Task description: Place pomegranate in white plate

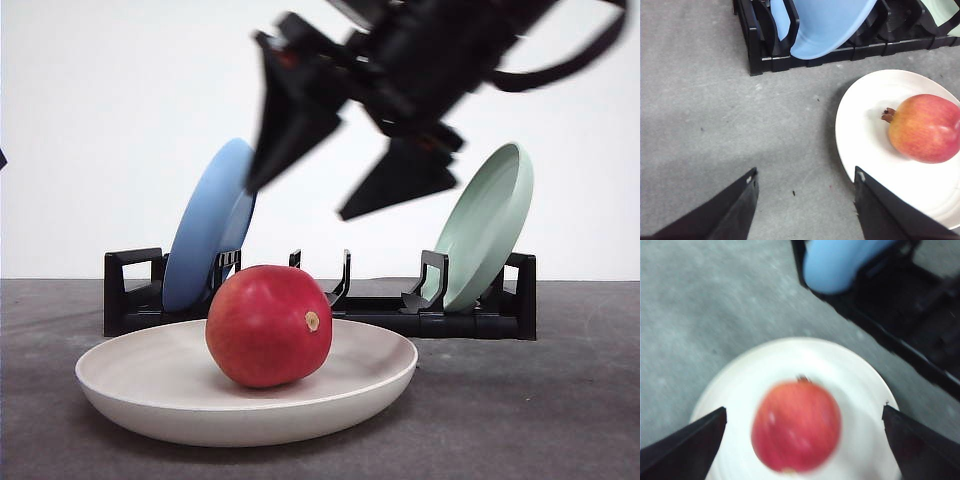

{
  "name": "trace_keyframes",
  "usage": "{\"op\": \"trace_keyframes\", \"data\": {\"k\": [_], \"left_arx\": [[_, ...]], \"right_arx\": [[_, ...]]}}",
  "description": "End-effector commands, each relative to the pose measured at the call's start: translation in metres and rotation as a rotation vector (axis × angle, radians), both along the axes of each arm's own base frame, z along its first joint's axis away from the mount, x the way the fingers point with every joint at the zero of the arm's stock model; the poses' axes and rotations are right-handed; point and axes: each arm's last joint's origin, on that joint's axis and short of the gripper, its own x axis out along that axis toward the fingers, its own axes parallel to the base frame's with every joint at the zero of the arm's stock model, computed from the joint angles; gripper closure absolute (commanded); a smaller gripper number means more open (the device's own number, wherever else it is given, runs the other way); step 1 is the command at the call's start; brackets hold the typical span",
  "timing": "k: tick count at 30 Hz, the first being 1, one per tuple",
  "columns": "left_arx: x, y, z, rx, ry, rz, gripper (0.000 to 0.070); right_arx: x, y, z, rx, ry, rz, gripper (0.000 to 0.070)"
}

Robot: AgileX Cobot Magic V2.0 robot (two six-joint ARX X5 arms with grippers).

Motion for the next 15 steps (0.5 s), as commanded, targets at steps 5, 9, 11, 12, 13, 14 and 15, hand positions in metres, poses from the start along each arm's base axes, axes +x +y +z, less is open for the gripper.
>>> {"op": "trace_keyframes", "data": {"k": [5,9,11,12,13,14,15], "left_arx": [[0.002,-0.001,0.005,-0.002,-0.023,-0.008,0.0342],[0.002,-0.001,0.005,-0.002,-0.023,-0.007,0.0342],[0.002,-0.001,0.005,-0.003,-0.023,-0.007,0.0342],[0.002,-0.001,0.005,-0.003,-0.023,-0.007,0.0342],[0.002,-0.001,0.005,-0.003,-0.023,-0.007,0.0342],[0.002,-0.001,0.005,-0.003,-0.023,-0.007,0.0342],[0.002,-0.001,0.005,-0.003,-0.023,-0.007,0.0342]], "right_arx": [[-0.004,-0.035,-0.003,0.014,-0.024,-0.081,0.0086],[-0.008,-0.062,-0.007,0.019,-0.026,-0.168,0.0086],[-0.01,-0.075,-0.01,0.017,-0.024,-0.21,0.0086],[-0.012,-0.081,-0.011,0.014,-0.02,-0.229,0.0086],[-0.013,-0.087,-0.012,0.01,-0.016,-0.248,0.0086],[-0.015,-0.092,-0.013,0.007,-0.012,-0.267,0.0086],[-0.016,-0.097,-0.015,0.005,-0.009,-0.285,0.0086]]}}
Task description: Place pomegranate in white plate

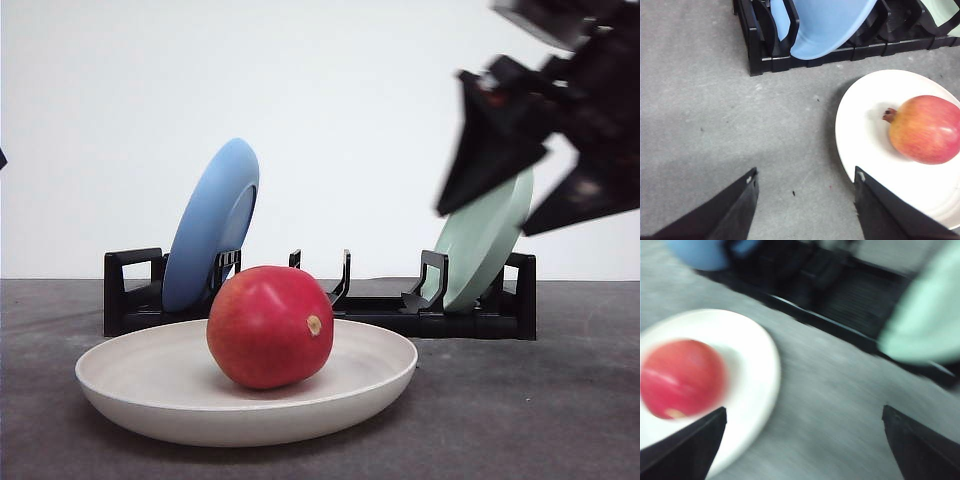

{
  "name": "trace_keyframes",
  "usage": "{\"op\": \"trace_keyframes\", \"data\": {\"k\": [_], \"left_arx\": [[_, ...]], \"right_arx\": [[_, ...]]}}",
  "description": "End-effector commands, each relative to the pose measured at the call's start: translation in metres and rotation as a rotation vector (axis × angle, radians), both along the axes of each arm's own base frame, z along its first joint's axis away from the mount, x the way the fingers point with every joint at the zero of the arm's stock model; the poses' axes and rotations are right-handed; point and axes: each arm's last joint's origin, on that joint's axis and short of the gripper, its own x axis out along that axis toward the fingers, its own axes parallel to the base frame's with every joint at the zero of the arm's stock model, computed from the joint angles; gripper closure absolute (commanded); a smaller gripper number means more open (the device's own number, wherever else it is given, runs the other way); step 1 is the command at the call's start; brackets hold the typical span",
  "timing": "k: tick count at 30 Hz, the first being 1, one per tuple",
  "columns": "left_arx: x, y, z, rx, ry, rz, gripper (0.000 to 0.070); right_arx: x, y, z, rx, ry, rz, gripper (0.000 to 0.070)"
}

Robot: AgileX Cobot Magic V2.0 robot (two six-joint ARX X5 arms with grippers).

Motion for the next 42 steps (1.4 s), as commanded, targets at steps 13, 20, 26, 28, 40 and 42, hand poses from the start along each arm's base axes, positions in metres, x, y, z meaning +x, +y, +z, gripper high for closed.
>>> {"op": "trace_keyframes", "data": {"k": [13,20,26,28,40,42], "left_arx": [[0.001,-0.001,0.004,-0.001,-0.017,-0.007,0.0344],[0.001,-0.001,0.005,-0.009,-0.016,-0.004,0.0683],[0.001,-0.001,0.005,-0.007,-0.019,-0.005,0.0683],[0.001,-0.001,0.005,-0.007,-0.019,-0.005,0.0683],[-0.001,0.0,0.006,-0.009,-0.032,-0.004,0.0682],[-0.004,0.002,0.008,0.016,-0.073,-0.02,0.0682]], "right_arx": [[-0.014,-0.02,0.001,0.016,-0.013,-0.074,0.0086],[-0.014,-0.02,0.002,0.01,-0.026,-0.066,0.0662],[-0.014,-0.02,0.002,0.013,-0.031,-0.066,0.0662],[-0.014,-0.02,0.002,0.013,-0.031,-0.066,0.0662],[-0.014,-0.02,0.002,0.013,-0.031,-0.066,0.0662],[-0.014,-0.02,0.002,0.013,-0.031,-0.065,0.0662]]}}
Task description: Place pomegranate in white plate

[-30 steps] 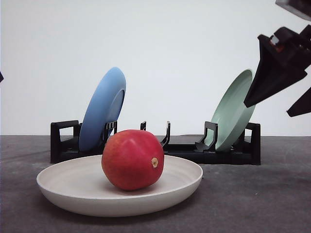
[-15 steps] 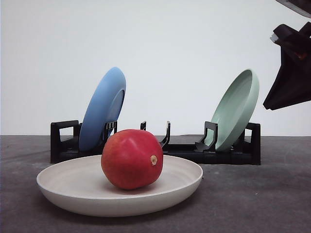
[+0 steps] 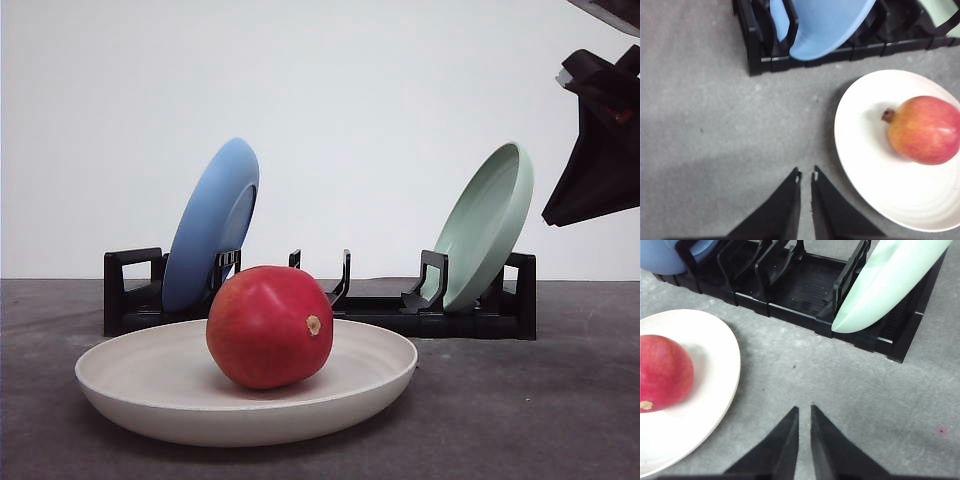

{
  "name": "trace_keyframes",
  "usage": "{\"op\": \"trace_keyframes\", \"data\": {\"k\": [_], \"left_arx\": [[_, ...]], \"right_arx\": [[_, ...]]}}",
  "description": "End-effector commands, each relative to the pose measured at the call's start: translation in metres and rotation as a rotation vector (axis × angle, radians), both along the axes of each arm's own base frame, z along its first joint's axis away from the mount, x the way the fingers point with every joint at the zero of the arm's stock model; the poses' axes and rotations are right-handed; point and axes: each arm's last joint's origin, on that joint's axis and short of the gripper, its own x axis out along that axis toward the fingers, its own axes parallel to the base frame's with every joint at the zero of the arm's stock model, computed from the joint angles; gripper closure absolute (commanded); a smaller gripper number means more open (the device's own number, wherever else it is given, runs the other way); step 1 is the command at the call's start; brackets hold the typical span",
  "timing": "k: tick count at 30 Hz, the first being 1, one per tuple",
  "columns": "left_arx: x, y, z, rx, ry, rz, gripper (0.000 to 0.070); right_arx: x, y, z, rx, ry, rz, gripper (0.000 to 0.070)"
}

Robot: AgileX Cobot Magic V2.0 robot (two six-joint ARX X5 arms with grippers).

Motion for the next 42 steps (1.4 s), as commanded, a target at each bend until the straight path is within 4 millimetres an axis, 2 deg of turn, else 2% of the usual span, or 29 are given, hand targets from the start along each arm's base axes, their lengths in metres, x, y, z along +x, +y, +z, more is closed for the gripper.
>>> {"op": "trace_keyframes", "data": {"k": [1,7,15,26,33,42], "left_arx": [[-0.002,0.002,0.004,0.015,-0.053,-0.014,0.0682],[-0.013,0.017,-0.01,0.023,-0.17,0.086,0.0683],[-0.027,0.033,-0.054,0.021,-0.375,0.237,0.0682],[-0.038,0.037,-0.102,0.014,-0.435,0.293,0.0683],[-0.036,0.039,-0.101,0.037,-0.51,0.359,0.0682],[-0.034,0.036,-0.106,0.03,-0.529,0.329,0.0682]], "right_arx": [[0.001,0.001,0.001,0.0,-0.012,0.006,0.0662],[0.001,0.001,0.001,0.0,-0.012,0.006,0.0662],[0.001,0.001,0.001,0.0,-0.013,0.006,0.0662],[0.001,0.001,0.001,0.0,-0.013,0.006,0.0662],[0.001,0.001,0.002,0.002,-0.015,0.007,0.0662],[0.001,0.001,0.002,0.002,-0.015,0.007,0.0662]]}}
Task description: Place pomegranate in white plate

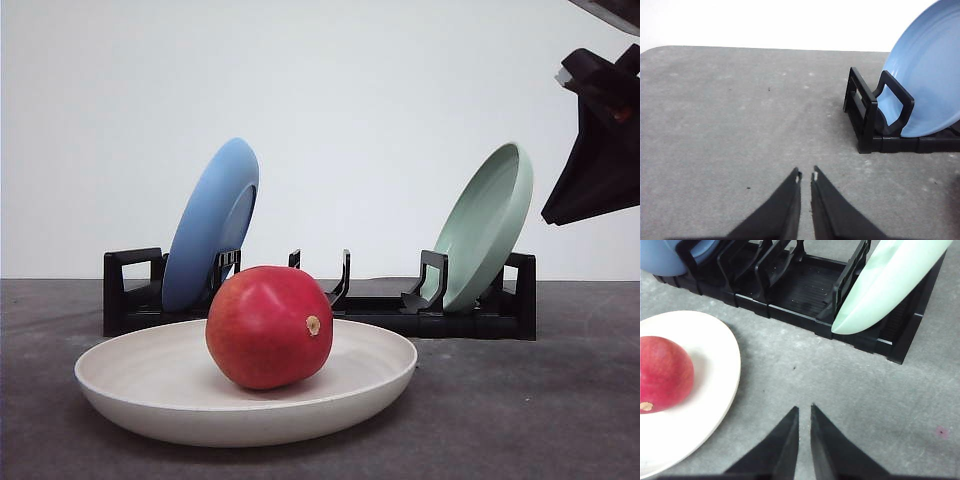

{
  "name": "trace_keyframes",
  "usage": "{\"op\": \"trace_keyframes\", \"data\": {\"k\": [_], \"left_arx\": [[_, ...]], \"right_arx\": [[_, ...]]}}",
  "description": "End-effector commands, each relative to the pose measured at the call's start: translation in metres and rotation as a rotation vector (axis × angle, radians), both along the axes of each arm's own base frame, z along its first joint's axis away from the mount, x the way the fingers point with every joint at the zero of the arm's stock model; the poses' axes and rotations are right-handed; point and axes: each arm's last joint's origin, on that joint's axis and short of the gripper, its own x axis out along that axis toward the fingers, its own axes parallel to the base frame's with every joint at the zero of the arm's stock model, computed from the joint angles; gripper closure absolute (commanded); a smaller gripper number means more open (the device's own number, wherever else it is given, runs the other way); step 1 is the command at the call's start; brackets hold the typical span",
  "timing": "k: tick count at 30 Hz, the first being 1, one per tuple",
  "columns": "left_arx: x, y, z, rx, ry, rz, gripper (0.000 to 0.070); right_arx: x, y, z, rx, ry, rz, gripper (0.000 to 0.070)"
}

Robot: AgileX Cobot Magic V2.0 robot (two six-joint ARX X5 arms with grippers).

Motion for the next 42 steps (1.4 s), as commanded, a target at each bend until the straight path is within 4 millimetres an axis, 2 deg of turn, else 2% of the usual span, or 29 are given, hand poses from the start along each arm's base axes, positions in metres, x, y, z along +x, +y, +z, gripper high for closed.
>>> {"op": "trace_keyframes", "data": {"k": [1,29,32,36,42], "left_arx": [[0.0,-0.001,-0.004,0.007,0.012,-0.004,0.0682],[0.0,-0.002,-0.004,0.01,0.014,-0.013,0.0683],[0.0,-0.002,-0.004,0.01,0.014,-0.013,0.0683],[0.0,-0.002,-0.004,0.01,0.014,-0.013,0.0682],[0.0,-0.002,-0.004,0.01,0.014,-0.013,0.0682]], "right_arx": [[0.001,0.001,0.001,0.001,-0.012,0.007,0.0662],[-0.001,0.0,0.004,-0.008,-0.037,0.009,0.0662],[-0.005,-0.006,0.01,-0.085,-0.124,0.009,0.0662],[-0.016,-0.02,0.009,-0.084,-0.179,-0.055,0.0662],[-0.04,-0.042,-0.017,-0.061,-0.262,-0.166,0.0662]]}}
